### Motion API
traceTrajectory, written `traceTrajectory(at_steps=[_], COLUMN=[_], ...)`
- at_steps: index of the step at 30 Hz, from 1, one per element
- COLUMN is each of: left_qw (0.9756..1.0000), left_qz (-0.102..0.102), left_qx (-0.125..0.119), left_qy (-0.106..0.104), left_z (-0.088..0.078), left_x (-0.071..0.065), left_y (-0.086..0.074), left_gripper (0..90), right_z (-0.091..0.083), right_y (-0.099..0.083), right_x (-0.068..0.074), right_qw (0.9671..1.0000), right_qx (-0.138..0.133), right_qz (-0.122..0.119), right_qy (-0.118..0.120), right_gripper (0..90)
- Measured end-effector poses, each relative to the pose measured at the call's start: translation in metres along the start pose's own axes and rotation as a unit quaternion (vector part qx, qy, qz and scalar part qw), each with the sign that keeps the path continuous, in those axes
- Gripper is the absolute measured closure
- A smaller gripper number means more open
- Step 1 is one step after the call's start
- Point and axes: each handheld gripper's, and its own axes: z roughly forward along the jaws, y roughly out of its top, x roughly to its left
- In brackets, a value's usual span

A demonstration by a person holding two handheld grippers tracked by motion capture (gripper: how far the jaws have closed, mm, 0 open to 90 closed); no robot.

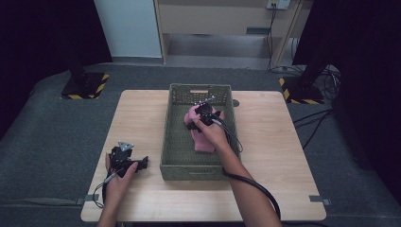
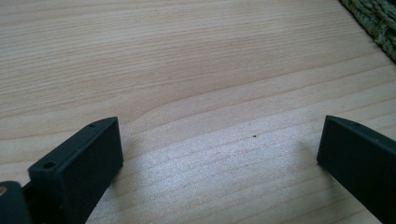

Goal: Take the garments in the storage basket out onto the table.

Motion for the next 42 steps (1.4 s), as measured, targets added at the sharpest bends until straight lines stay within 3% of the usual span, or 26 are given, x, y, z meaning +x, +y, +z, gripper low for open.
traceTrajectory(at_steps=[42], left_qw=[1.0000], left_qz=[0.000], left_qx=[0.000], left_qy=[0.000], left_z=[0.000], left_x=[0.000], left_y=[0.000], left_gripper=[0.0], right_z=[0.020], right_y=[-0.004], right_x=[-0.001], right_qw=[0.9996], right_qx=[0.024], right_qz=[0.005], right_qy=[-0.015], right_gripper=[2.1])
